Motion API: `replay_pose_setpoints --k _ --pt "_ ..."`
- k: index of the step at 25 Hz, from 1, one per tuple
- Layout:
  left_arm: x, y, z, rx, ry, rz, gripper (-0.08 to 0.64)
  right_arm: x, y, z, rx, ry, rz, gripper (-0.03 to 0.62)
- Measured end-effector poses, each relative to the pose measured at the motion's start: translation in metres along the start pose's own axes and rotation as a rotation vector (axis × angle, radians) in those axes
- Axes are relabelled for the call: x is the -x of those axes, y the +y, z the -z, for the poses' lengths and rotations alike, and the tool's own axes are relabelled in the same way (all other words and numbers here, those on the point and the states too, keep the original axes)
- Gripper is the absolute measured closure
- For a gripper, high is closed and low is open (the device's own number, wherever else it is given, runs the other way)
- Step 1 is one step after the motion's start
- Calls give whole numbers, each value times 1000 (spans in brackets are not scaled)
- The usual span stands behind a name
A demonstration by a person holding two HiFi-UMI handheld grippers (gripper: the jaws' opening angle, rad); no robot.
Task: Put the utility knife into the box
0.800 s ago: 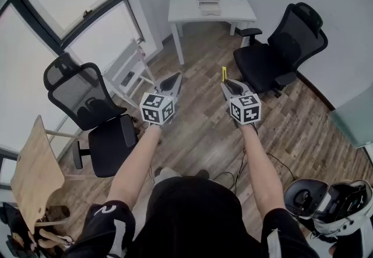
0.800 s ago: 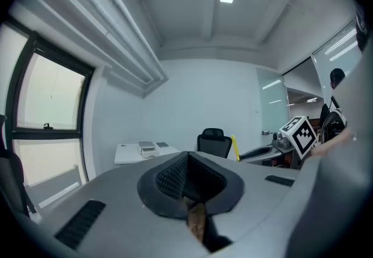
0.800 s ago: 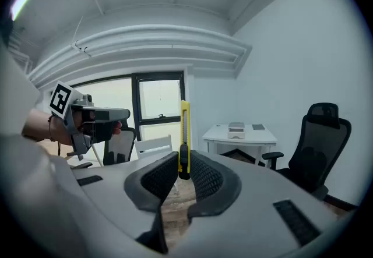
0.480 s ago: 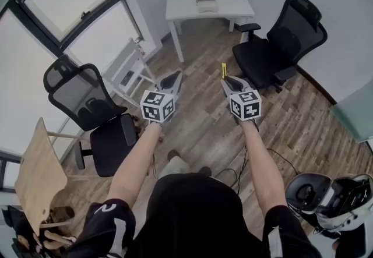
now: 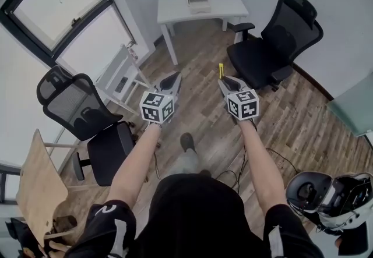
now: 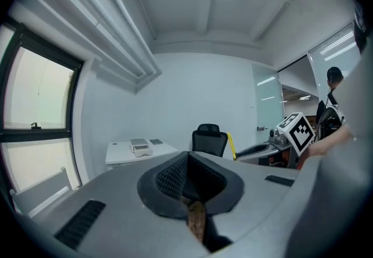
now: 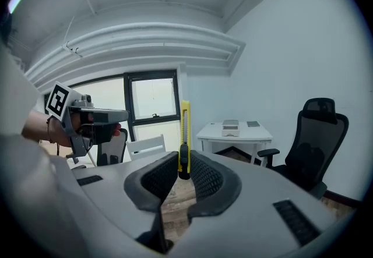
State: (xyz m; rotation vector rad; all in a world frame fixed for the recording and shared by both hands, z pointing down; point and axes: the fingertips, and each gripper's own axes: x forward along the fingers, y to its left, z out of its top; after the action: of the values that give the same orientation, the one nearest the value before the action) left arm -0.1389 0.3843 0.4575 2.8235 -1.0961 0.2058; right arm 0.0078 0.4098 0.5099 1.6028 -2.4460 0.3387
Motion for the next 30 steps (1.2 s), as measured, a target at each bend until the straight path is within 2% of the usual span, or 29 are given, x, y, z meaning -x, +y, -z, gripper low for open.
replay_pose_setpoints --k 14,24,30 --pt "-99 97 -8 24 4 27 534 -119 -57 -39 23 32 22 514" --pt "-146 176 -4 42 21 53 534 -201 -71 -59 23 53 50 515" --pt "-160 203 -3 47 14 86 535 -225 -73 -64 28 62 82 514"
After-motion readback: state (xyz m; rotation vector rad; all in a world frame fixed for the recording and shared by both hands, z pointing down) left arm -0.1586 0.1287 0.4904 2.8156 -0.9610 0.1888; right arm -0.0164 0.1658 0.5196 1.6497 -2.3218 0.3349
